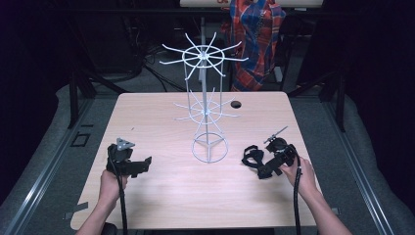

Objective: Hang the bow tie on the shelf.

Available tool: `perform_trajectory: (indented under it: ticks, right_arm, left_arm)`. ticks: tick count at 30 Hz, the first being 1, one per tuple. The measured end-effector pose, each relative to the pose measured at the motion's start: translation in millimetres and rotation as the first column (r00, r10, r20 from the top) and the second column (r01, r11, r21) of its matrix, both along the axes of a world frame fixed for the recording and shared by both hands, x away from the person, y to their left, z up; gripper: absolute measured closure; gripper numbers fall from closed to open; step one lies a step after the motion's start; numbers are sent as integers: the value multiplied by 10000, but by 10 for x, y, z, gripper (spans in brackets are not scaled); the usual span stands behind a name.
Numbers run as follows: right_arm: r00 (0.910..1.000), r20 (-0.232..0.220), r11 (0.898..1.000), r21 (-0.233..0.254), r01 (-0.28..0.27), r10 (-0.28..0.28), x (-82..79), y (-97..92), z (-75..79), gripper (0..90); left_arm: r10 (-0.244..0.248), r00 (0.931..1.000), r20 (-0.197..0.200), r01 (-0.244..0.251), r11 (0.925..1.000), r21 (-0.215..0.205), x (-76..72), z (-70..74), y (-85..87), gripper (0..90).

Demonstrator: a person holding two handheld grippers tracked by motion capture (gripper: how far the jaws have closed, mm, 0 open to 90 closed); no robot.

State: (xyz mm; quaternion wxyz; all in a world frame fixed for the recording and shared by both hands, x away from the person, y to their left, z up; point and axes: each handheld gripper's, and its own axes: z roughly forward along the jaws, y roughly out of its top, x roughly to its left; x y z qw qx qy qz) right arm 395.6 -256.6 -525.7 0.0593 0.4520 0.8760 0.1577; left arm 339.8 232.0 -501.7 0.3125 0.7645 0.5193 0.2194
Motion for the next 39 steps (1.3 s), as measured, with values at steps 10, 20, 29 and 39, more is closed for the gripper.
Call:
perform_trajectory:
  ticks: [10,20,29,39]
  right_arm:
    - [9999,-78,9993,-339,142,-145,97,143,-108,0]
    - [9999,-66,9988,-484,100,-103,71,211,-164,219]
    - [9999,156,9973,-738,7,4,38,276,-182,441]
    - [9998,171,9910,-1329,155,-134,33,293,-189,661]
  left_arm:
    - [46,10000,41,-46,10000,5,-19,7,1,158]
    - [-11,10000,24,11,10000,4,-20,7,7,158]
    - [-13,10000,60,13,10000,-30,-18,7,-3,158]
    - [-48,10000,59,49,10000,-10,-33,16,-2,158]
